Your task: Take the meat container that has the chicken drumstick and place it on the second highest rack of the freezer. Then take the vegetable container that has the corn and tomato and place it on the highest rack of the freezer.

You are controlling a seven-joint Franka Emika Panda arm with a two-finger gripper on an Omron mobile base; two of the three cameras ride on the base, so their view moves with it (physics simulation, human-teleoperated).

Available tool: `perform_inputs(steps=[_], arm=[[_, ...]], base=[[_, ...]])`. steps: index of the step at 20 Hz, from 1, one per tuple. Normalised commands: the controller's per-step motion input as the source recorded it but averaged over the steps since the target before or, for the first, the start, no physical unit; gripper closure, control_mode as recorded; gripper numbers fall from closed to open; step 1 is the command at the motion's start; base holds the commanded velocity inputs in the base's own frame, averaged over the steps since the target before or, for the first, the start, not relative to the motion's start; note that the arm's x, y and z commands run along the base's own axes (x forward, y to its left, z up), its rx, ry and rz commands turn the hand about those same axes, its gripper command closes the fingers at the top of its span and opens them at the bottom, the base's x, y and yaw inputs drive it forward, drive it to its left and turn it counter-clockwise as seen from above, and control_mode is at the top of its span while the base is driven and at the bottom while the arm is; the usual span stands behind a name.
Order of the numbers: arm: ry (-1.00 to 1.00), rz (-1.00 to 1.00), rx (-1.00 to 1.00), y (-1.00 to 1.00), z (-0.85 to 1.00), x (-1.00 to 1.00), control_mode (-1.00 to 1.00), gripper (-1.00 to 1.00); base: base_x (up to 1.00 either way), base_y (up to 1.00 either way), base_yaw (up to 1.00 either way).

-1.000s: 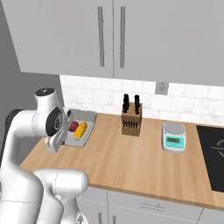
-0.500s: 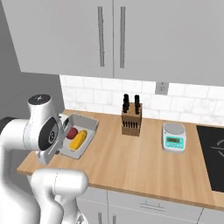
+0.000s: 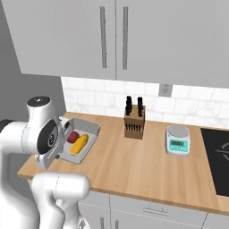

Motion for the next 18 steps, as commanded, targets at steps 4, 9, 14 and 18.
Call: perform_inputs(steps=[4, 9, 14, 18], arm=[[0.00, 0.00, 0.00, 0.00, 0.00, 0.00, 1.00, 1.00], [0.00, 0.00, 0.00, 0.00, 0.00, 0.00, 1.00, 1.00], [0.00, 0.00, 0.00, 0.00, 0.00, 0.00, 1.00, 1.00], [0.00, 0.00, 0.00, 0.00, 0.00, 0.00, 1.00, 1.00]], base=[[0.00, 0.00, 0.00], [-0.26, 0.00, 0.00], [-0.76, 0.00, -0.03], [-0.78, 0.10, -0.12]])
